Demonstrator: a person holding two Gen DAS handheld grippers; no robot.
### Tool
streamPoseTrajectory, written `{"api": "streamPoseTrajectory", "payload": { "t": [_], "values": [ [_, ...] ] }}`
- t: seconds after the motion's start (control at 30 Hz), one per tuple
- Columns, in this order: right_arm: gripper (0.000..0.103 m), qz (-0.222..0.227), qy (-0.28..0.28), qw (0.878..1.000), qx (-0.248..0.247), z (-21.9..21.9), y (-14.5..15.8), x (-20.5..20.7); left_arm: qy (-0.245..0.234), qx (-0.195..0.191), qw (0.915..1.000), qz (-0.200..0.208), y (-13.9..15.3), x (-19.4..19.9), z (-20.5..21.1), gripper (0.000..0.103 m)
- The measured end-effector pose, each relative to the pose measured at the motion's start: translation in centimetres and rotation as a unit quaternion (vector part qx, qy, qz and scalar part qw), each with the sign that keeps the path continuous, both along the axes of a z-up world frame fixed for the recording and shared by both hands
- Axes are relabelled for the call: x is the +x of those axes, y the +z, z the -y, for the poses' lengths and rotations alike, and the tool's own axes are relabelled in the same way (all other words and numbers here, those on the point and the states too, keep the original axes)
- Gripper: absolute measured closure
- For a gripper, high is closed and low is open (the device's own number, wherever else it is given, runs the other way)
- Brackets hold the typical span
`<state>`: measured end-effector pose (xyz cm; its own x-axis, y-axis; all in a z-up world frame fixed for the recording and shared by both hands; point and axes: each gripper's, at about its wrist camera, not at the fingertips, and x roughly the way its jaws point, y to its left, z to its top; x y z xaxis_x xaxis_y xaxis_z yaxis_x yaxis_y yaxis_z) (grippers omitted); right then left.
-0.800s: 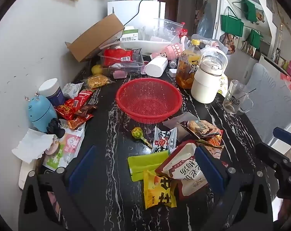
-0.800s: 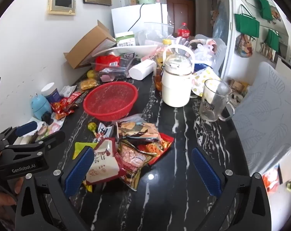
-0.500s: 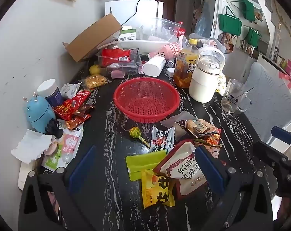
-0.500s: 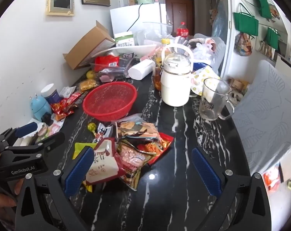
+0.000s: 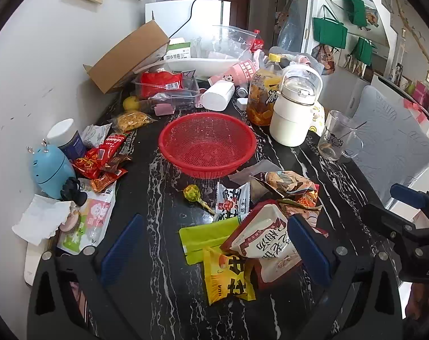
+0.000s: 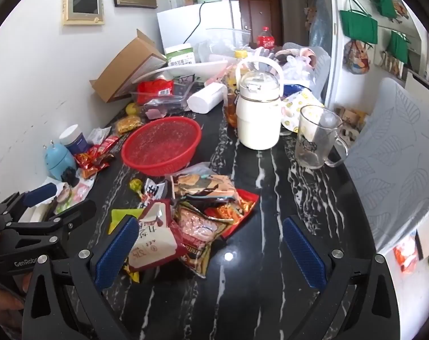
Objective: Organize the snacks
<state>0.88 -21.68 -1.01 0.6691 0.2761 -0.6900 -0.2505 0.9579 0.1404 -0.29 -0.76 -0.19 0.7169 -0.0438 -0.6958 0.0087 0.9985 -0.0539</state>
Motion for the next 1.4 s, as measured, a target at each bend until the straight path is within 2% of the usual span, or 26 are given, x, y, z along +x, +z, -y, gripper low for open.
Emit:
{"api": "streamPoseTrajectory", "payload": {
  "t": [0.47,1.4],
  "values": [
    [0.000,-0.002,0.002,1.000,0.002,-0.12,-0.31,-0.07,-0.010,-0.014,0.9998,-0.007,-0.10,0.15,-0.08,0.000],
    [0.000,0.001,0.001,1.000,0.002,-0.19,-0.12,-0.19,-0.019,-0.015,0.9997,-0.004,0.29,0.07,0.27,0.000]
  ]
}}
